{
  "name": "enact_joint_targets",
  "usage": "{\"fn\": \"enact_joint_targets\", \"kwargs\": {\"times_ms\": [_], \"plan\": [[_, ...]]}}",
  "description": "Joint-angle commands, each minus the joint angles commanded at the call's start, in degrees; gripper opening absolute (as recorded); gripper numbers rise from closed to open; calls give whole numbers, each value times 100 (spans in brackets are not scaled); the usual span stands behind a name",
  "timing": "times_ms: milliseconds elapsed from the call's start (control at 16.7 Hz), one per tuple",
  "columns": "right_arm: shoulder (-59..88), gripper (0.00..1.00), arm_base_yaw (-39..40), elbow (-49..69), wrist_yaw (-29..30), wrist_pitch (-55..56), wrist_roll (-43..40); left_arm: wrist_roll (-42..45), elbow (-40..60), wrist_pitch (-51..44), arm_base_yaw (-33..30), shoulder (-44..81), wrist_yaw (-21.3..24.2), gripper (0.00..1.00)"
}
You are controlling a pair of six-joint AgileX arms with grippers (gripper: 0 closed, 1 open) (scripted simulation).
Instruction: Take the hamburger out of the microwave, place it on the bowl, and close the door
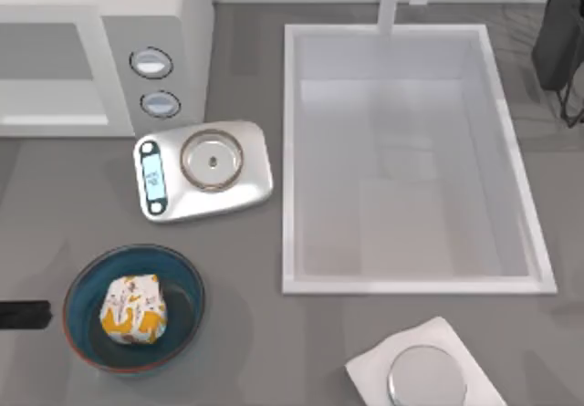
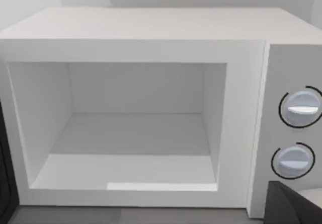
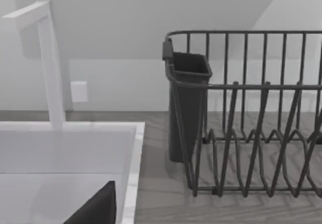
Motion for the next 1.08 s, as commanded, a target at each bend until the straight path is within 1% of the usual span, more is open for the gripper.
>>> {"fn": "enact_joint_targets", "kwargs": {"times_ms": [60, 180, 300, 480, 600, 900, 1020, 1080], "plan": [[0, 100, 0, 0, 0, 0, 0, 0, 5, -7, 19, -2, 19, 0], [0, 100, 0, 0, 0, 0, 0, 1, 57, -84, 231, -27, 231, 0], [0, 100, 0, 0, 0, 0, 0, 2, 149, -218, 606, -71, 606, 0], [0, 100, 0, 0, 0, 0, 0, 4, 289, -418, 1303, -132, 1303, 0], [0, 100, 0, 0, 0, 0, 0, 5, 351, -506, 1558, -159, 1558, 0], [0, 100, 0, 0, 0, 0, 0, 8, 348, -520, 1556, -149, 1558, 0], [0, 100, 0, 0, 0, 0, 0, 5, 408, -652, 1340, -218, 1341, 0], [0, 100, 0, 0, 0, 0, 0, 2, 453, -752, 1139, -270, 1140, 0]]}}
